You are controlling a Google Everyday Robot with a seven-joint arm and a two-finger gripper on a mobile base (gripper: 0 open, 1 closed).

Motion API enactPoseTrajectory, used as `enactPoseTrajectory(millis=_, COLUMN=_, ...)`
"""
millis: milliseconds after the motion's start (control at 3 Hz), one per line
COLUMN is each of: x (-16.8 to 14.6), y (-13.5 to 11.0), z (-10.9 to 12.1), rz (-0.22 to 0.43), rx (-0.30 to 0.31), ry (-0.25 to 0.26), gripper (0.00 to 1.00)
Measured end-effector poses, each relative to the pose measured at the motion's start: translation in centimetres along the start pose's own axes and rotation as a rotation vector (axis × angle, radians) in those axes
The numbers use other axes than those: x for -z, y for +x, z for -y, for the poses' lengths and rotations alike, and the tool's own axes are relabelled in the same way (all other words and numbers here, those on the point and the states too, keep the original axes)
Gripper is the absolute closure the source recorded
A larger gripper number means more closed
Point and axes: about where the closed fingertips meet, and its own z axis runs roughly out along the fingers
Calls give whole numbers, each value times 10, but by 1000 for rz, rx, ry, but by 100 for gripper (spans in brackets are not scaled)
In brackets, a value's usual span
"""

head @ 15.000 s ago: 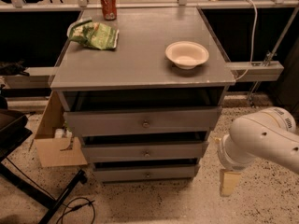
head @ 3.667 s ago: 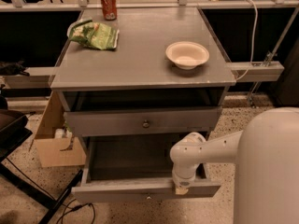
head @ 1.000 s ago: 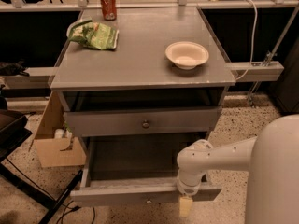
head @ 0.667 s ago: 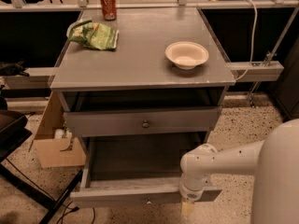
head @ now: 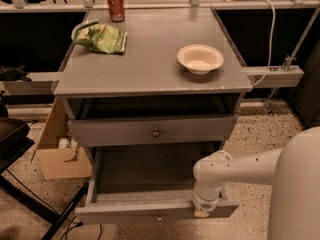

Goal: Open middle drawer

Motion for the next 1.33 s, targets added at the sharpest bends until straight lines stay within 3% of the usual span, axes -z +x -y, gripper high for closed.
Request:
enactPoseTrajectory(millis=333, x=3, y=-1, z=6, rz=0, rx=0, ry=0, gripper=100)
enactPoseTrajectory(millis=1000, x=8, y=-2, z=7, rz=2, rx=-18, ry=-13, gripper=100)
enactPoseTrajectory(millis=1333, x=8, y=-2, z=7, rz=2, rx=-18, ry=-13, gripper=73)
